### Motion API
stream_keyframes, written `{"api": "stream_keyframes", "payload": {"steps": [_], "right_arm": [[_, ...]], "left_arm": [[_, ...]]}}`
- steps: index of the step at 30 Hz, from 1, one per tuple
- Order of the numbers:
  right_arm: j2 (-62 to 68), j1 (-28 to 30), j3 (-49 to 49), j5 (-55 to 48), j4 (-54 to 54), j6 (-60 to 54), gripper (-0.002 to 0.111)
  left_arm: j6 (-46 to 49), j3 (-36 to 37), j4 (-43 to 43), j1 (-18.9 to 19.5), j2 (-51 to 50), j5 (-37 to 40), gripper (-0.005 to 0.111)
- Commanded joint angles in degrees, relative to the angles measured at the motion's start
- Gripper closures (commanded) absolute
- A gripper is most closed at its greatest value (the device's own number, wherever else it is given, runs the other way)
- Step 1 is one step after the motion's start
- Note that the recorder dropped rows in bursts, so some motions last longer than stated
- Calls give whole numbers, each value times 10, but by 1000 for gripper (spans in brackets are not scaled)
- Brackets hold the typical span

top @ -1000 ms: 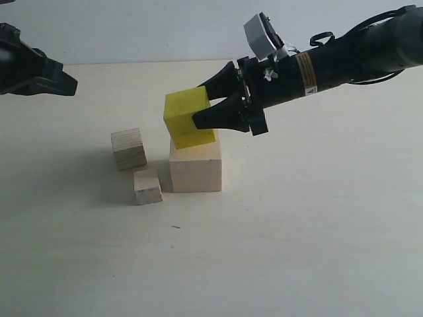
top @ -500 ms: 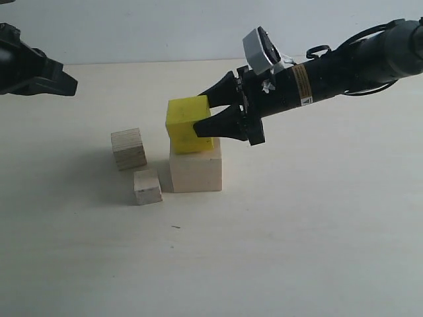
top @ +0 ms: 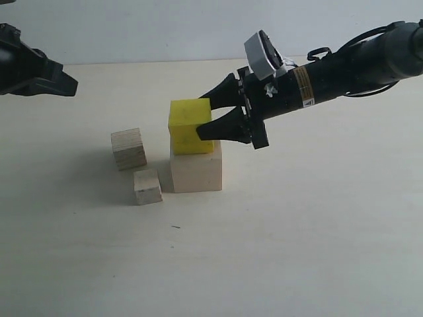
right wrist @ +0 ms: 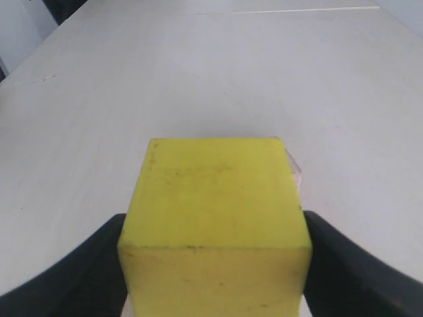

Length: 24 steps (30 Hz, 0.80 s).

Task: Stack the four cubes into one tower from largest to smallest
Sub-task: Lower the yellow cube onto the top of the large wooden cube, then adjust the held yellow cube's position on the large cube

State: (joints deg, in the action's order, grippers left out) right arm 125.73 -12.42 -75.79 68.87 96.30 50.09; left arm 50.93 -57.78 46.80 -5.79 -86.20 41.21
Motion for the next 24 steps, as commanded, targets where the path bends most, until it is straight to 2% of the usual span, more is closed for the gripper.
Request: {"api": "stream_keyframes", "payload": {"steps": [1,24], "right_arm": [[1,14,-1,-3,3,-11,108],[3,7,-1,11,25,-5,108]], "left_arm": [[5,2,9,0,6,0,107],[8,2,9,0,6,-2,107]]}}
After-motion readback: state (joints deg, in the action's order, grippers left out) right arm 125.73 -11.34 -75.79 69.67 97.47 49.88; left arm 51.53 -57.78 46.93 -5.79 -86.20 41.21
